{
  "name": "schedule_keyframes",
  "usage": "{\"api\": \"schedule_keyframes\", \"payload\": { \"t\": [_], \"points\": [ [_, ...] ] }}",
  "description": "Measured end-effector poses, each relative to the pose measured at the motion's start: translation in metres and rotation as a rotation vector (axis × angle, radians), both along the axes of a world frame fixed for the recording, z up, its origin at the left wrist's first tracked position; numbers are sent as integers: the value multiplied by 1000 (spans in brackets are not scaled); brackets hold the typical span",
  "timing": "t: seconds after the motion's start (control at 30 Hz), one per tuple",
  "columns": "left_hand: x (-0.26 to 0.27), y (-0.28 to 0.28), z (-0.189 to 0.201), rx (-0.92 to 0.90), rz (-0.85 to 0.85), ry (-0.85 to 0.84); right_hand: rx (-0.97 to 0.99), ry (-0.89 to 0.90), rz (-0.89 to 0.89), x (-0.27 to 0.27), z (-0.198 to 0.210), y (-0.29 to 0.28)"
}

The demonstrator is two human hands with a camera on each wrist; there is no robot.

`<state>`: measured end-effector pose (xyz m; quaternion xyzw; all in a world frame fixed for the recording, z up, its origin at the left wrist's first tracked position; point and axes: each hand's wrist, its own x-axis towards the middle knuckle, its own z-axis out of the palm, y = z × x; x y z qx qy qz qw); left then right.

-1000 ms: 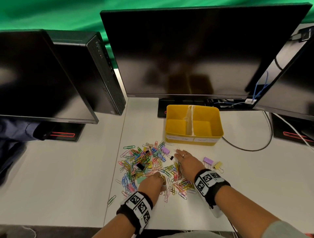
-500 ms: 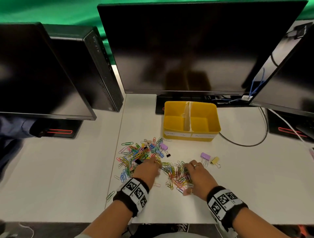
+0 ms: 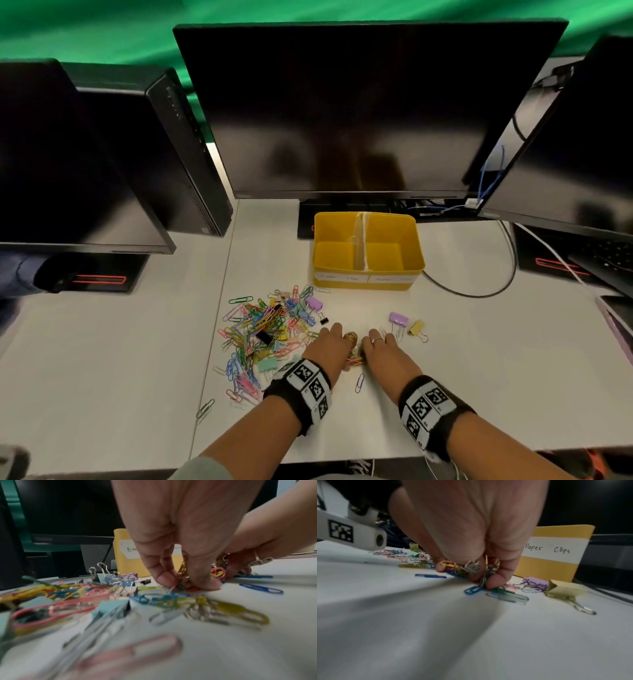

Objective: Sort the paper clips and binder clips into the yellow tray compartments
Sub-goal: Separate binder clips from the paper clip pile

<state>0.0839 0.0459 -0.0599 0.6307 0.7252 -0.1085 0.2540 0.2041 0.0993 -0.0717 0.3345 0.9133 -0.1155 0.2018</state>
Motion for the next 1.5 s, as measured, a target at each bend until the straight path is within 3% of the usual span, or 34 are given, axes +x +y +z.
{"api": "schedule_keyframes", "payload": {
  "t": [0.1, 0.23, 0.43, 0.57, 0.7, 0.87, 0.97, 1.07, 1.13, 1.2, 1.3, 1.5],
  "points": [
    [-3, 7, 2, -30, 2, 3, -6, 32, -91, 2, 0, 5],
    [-15, 16, 10, -30, 49, -36, -148, 206, -256, 14, -3, 15],
    [-29, 42, 77, 175, 232, -243, -287, 560, -472, 36, 28, 29],
    [-11, 97, 115, 366, 274, -330, -241, 766, -554, 38, 66, 47],
    [0, 155, 112, 271, 277, -299, -78, 952, -590, 24, 93, 82],
    [-12, 144, 99, 216, 284, -244, 47, 1077, -684, -11, 102, 113],
    [-28, 118, 100, 311, 392, -367, -25, 911, -709, -26, 94, 124],
    [-42, 82, 99, 405, 408, -384, -145, 522, -491, -29, 86, 127],
    [-47, 63, 91, 415, 324, -341, -88, 503, -384, -27, 83, 123],
    [-46, 49, 78, 376, 239, -325, 14, 605, -308, -21, 84, 112],
    [-27, 41, 54, 204, 20, -240, 49, 676, -217, -7, 79, 91],
    [23, 34, 9, -3, -315, 1, -57, 336, -252, 37, 29, 57]
  ]
}}
